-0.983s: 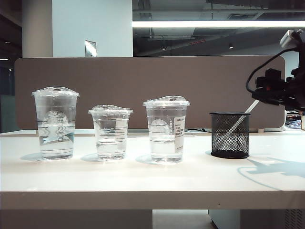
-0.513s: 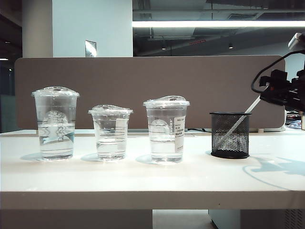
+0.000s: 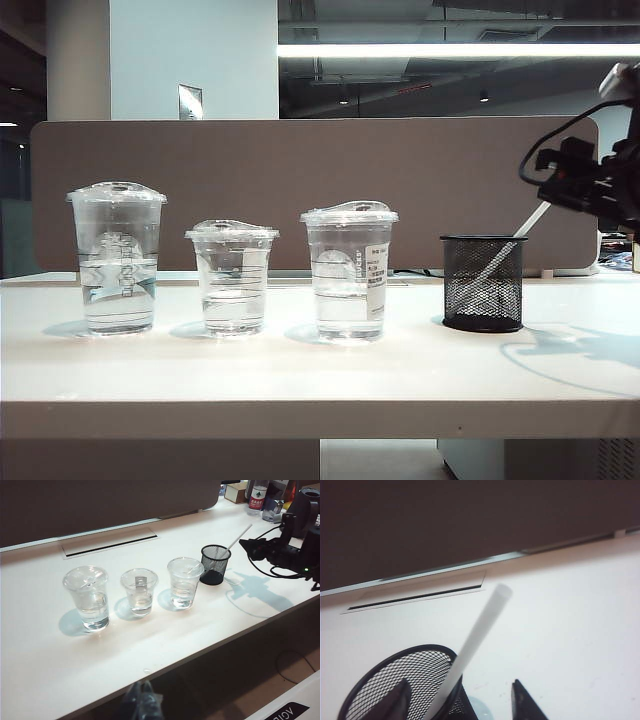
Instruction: Pick up the straw and insert it into the medium coffee cup.
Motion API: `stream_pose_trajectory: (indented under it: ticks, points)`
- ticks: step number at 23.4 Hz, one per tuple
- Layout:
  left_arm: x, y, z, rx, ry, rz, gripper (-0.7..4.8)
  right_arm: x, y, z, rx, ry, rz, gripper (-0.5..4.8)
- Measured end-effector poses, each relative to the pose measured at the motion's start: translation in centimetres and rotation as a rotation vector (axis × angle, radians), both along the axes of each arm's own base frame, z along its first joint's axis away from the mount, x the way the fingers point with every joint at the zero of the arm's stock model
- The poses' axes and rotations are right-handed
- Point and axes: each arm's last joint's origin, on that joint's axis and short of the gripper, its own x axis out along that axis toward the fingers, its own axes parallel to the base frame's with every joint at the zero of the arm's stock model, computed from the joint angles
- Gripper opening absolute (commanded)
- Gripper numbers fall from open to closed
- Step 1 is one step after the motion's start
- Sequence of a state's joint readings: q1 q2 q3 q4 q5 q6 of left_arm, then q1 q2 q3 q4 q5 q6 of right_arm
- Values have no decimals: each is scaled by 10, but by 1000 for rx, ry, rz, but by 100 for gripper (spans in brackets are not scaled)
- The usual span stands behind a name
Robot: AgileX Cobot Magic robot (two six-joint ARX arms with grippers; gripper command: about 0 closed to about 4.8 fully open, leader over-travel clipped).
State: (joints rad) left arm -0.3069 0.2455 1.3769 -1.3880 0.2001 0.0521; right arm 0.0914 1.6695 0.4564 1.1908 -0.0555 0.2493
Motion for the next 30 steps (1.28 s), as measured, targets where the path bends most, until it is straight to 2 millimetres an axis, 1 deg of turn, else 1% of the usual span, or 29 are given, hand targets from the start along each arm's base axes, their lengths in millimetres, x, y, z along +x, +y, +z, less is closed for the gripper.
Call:
stream_pose_trajectory:
  ticks: [4,6,8,9,11,12,13,15,17,22,23,24,27,30]
  points:
    - [0,0,0,0,0,0,-4,12,1,-6,52,30,-1,272]
    - [0,0,0,0,0,0,-4,18,2,-6,58,26,0,253]
    - [0,0,0,0,0,0,-4,22,2,-5,61,19,1,227]
    - [0,0,0,0,0,0,-4,24,2,-4,61,12,5,206]
    - [0,0,0,0,0,0,-4,27,3,-3,64,8,9,131]
    - [0,0,0,0,0,0,-4,29,3,-2,65,7,13,105]
    - [0,0,0,0,0,0,-4,31,3,-2,65,10,20,93]
    - [0,0,0,0,0,0,-4,36,4,0,66,6,27,92]
    - [0,0,0,0,0,0,-4,39,4,2,66,9,30,54]
    - [0,0,0,0,0,0,-4,40,5,4,70,-2,55,45]
    - [0,0,0,0,0,0,-4,40,6,4,70,-2,66,29]
    - [0,0,0,0,0,0,-4,40,6,4,70,-1,76,0]
    - [0,0,0,0,0,0,-4,39,8,6,71,-22,145,-1]
    - [0,0,0,0,0,0,-4,38,10,13,69,-86,216,-1]
